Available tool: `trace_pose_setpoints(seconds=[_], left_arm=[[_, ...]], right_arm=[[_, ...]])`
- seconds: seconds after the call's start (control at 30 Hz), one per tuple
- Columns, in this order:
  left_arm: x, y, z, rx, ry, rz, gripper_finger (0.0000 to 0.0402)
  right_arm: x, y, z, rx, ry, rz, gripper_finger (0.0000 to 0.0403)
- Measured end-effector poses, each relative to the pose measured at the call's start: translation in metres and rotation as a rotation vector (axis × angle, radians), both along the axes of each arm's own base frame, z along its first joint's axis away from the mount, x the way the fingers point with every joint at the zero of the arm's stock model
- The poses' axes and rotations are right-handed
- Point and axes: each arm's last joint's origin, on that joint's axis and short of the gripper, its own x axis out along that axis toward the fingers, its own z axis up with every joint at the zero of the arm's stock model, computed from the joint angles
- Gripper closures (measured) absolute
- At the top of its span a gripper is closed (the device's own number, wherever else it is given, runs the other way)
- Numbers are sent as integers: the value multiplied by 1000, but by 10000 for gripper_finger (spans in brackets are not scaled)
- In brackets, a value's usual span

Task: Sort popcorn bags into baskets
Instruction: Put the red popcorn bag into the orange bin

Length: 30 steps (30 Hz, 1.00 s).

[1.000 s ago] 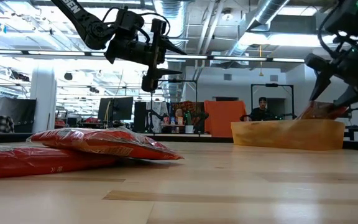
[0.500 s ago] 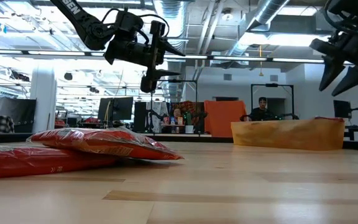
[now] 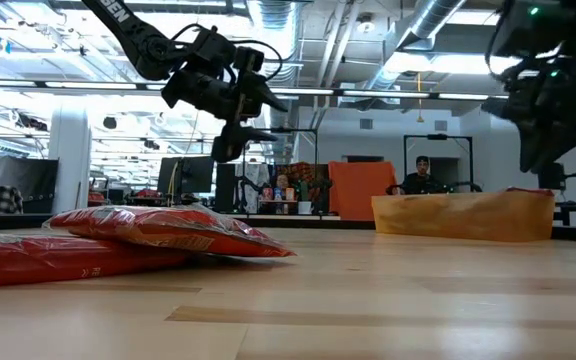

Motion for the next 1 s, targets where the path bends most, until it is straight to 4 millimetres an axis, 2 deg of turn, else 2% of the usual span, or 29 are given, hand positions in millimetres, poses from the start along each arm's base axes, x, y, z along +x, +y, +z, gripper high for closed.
trace_pose_setpoints(seconds=[0.33,0.8,0.9,1.0], left_arm=[[0,-1,-1,21,2,-22,191],[0,-3,0,-3,-15,-85,191],[0,-6,0,-17,-29,-135,191],[-1,-14,5,-7,-48,-219,191]], right_arm=[[12,-14,-15,37,197,-15,321],[32,-32,-33,71,286,35,321],[32,-32,-31,73,278,33,321],[31,-29,-17,57,243,55,321]])
